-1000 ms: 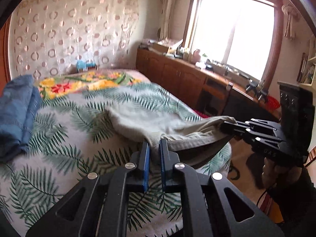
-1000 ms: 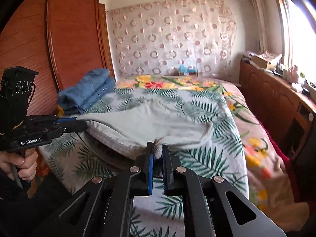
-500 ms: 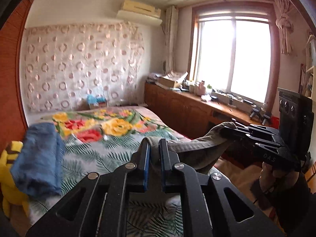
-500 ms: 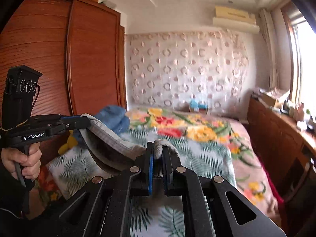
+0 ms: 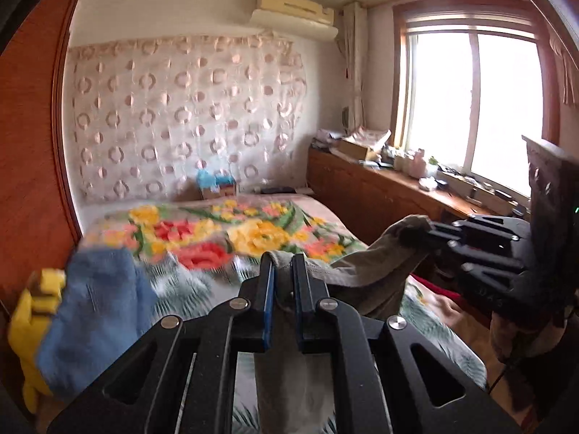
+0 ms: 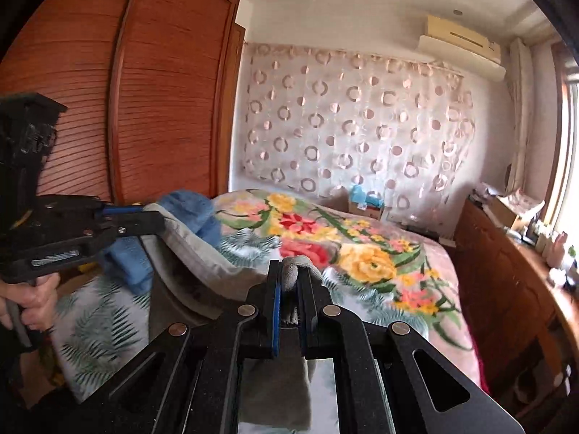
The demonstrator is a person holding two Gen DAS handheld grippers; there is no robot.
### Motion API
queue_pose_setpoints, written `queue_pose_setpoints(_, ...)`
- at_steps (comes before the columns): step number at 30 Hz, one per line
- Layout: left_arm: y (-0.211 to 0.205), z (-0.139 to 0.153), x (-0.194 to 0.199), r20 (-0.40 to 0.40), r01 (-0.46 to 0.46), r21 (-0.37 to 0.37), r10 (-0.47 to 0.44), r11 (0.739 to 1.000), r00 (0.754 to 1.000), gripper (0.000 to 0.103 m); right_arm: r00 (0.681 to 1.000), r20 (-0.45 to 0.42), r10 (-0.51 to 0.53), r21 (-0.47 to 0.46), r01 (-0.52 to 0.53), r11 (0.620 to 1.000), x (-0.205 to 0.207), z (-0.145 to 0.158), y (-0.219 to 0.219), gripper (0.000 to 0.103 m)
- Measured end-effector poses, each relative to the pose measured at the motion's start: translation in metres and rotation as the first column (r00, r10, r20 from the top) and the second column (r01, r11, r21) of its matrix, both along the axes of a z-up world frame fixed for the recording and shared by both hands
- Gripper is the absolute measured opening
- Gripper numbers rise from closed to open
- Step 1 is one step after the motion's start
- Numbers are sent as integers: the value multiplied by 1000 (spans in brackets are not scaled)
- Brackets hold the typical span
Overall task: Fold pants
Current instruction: 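Lift the held pants edge with both tools and fold it over the pants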
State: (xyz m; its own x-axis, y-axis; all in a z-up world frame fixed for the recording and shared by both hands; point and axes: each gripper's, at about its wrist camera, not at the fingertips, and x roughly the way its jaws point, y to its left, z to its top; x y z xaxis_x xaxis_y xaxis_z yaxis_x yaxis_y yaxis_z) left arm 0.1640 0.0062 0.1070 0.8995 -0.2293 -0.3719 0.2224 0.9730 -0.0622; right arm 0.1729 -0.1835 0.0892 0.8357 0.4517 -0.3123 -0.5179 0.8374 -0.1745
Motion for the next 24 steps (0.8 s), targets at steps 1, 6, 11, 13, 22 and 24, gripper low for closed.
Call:
queue_pose_setpoints(1,0,7,1,16,-5,-3,5,1000,1000,10,1000,20,-10,-8,10,1000,2,10,7,7)
queue_pose_setpoints(6,4,26,0,71,-10,8,10,1000,997,10,998,58,-27,62,24,998,11,35,15,7)
queue_pose_setpoints(11,2,-26,-15,-10,4,63,-3,998,1000,10,1000,9,20,64,-21,998,-11,-10,12,7)
queue_pose_setpoints(13,3,-46,-26,-49,8,69,-5,998,999,10,999,-41,30,53,-28,998,-20,-36,4,7)
queue_pose_setpoints(22,-6,-115,-64,-198,45,59,-32,997,980,10,972,-226,59,32,-53,998,-48,-104,-5,7)
queue_pose_setpoints(24,-7,-123,-70,-206,44,57,-31,997,978,10,967,-245,63,36,-56,998,-43,-100,-6,7)
